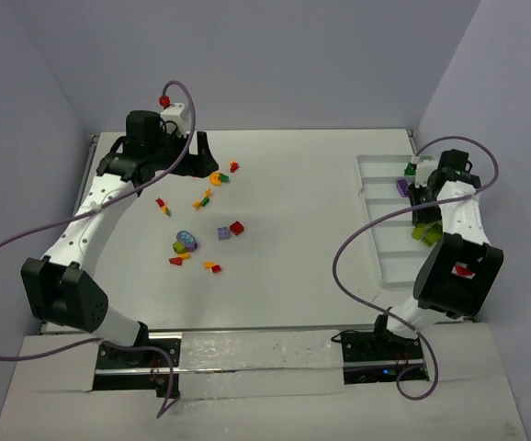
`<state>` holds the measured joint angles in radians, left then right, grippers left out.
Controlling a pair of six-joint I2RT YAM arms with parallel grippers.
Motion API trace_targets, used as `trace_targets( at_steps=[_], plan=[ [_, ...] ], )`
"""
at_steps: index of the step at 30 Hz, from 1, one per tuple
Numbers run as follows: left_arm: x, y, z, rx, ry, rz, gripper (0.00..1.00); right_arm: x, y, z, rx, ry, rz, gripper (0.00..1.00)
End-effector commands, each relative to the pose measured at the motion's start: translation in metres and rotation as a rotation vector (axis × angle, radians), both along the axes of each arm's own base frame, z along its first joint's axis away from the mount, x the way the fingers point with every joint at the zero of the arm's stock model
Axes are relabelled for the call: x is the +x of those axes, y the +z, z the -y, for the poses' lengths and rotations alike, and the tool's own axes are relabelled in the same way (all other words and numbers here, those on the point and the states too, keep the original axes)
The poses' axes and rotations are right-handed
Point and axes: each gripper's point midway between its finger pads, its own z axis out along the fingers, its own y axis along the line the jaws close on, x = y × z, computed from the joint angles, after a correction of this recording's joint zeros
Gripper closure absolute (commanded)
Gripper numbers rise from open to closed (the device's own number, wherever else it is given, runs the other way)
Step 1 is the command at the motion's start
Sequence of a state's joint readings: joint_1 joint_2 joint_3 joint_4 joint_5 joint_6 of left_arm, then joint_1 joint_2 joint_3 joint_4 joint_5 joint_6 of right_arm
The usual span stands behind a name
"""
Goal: Sort the legos into containers by color
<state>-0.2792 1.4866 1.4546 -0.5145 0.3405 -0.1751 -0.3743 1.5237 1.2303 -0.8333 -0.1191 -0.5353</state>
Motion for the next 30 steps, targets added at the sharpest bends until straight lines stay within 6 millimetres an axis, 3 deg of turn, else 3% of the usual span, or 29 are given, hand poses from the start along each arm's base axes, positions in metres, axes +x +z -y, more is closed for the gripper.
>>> trace_targets(
  at_steps=[1, 8, 16, 30],
  plan=[
    [0.003, -0.009, -0.017, 0.164, -0.01, -0.016, 0.01, -0.001, 0.006, 0.04, -0.099, -0.082, -0.027, 1.0],
    [0.005, -0.028, -0.003, 0.242, -0.019, -0.065, 0.01, -0.002, -0.02, 0.07, -0.129, -0.136, -0.096, 1.0],
    [0.01, -0.031, -0.001, 0.266, 0.007, -0.056, 0.01, -0.002, -0.044, 0.095, -0.15, -0.157, -0.153, 1.0],
    [0.016, -0.036, -0.001, 0.274, 0.021, -0.059, 0.01, 0.007, -0.039, 0.123, -0.255, -0.199, -0.128, 0.94]
  ],
)
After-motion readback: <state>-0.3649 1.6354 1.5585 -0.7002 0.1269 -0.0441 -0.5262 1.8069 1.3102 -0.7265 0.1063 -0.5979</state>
